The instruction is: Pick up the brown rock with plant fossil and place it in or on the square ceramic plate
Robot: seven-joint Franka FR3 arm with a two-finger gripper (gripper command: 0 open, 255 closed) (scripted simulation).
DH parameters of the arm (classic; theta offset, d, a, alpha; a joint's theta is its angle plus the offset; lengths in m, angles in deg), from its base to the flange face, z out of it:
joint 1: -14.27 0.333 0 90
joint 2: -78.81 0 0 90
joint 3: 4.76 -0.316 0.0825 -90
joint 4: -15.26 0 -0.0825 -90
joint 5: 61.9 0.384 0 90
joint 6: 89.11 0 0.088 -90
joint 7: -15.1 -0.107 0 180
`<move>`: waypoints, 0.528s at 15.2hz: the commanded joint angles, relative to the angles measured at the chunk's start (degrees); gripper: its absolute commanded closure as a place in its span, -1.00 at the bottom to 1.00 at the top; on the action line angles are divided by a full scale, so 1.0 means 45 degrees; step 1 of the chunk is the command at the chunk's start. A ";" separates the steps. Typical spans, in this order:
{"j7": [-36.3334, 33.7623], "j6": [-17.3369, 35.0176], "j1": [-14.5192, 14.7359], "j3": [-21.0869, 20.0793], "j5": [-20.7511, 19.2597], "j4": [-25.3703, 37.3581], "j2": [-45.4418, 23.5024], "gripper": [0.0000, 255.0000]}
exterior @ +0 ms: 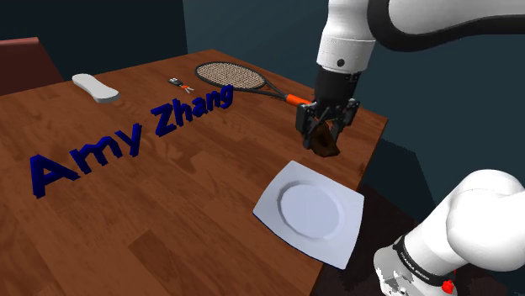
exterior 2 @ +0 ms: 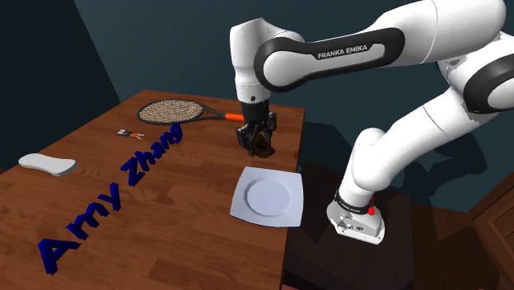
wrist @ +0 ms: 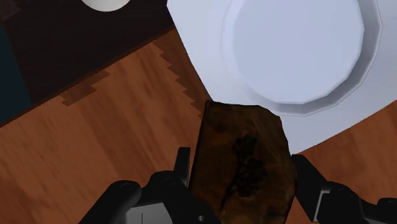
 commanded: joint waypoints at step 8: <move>-0.2522 -0.0445 0.1330 -0.1902 0.1744 -0.0439 0.1385 1.00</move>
